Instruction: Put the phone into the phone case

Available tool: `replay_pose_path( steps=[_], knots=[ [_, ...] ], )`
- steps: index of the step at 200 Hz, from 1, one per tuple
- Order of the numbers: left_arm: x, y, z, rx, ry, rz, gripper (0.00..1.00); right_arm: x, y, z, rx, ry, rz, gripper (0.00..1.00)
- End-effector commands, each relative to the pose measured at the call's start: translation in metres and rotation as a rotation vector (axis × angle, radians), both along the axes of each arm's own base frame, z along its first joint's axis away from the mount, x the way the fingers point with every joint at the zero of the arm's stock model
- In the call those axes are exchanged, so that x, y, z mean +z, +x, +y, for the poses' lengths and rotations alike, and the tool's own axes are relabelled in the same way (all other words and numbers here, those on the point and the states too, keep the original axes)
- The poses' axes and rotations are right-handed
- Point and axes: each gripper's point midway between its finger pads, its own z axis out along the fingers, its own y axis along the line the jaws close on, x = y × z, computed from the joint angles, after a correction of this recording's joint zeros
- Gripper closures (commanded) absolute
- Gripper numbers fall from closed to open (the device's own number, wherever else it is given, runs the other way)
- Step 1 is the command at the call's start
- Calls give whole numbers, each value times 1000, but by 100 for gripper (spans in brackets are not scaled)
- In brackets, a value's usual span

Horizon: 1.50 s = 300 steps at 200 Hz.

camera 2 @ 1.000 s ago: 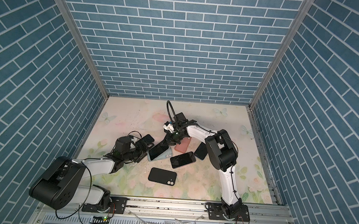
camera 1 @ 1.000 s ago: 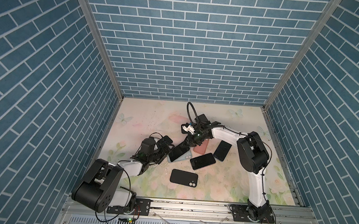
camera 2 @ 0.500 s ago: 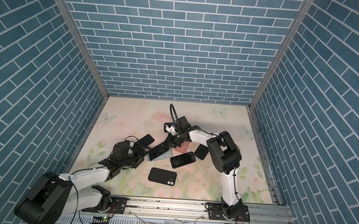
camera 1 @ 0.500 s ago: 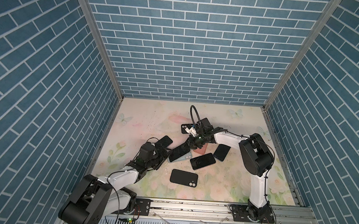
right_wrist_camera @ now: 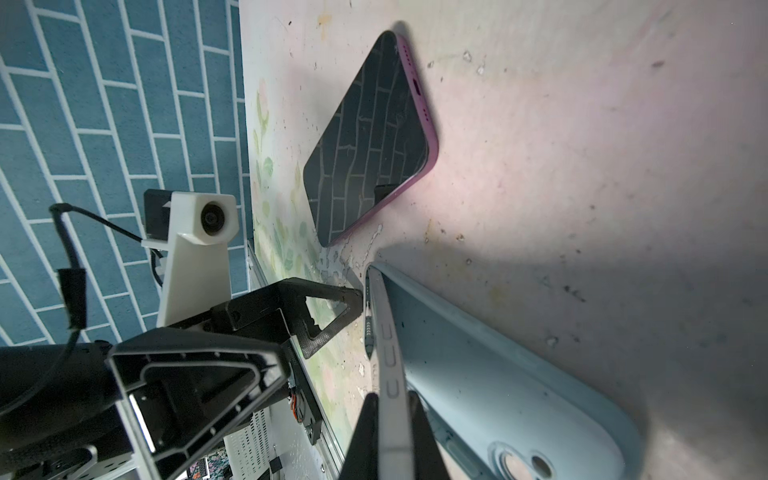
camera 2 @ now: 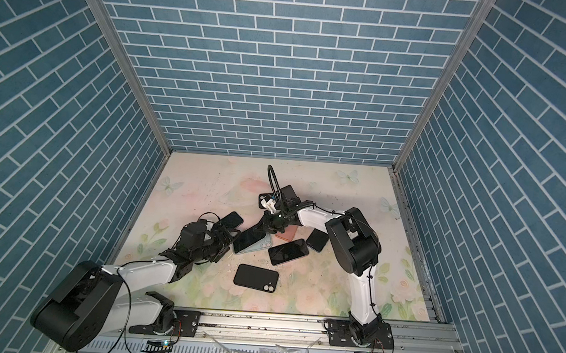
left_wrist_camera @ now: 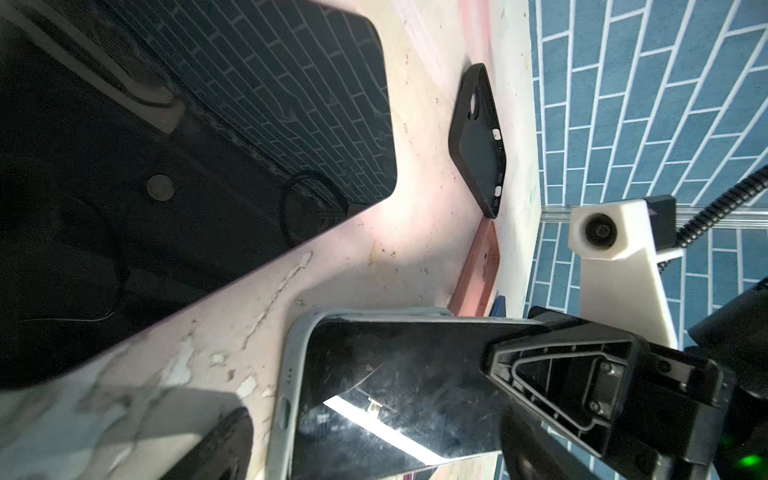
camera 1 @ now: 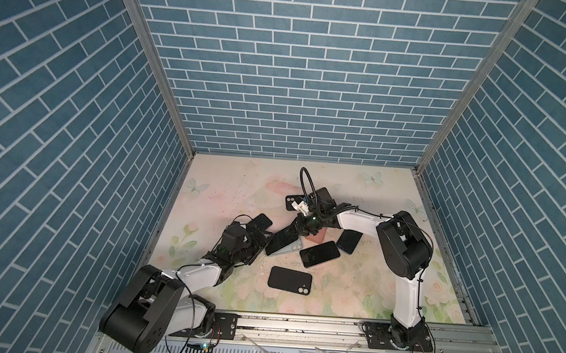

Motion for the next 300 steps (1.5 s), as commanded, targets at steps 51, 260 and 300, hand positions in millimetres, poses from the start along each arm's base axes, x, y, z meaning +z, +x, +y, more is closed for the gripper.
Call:
replay_pose_path(
  steps=[51, 260, 300],
  knots=[
    [-34, -20, -9, -24, -10, 124, 6, -129, -8, -49, -82, -431, -3, 100],
    [-4, -27, 45, 148, 183, 53, 5, -96, 14, -32, 63, -469, -189, 61],
    [-1, -23, 46, 156, 192, 38, 5, -76, 25, -40, 80, -538, -268, 53]
  ],
)
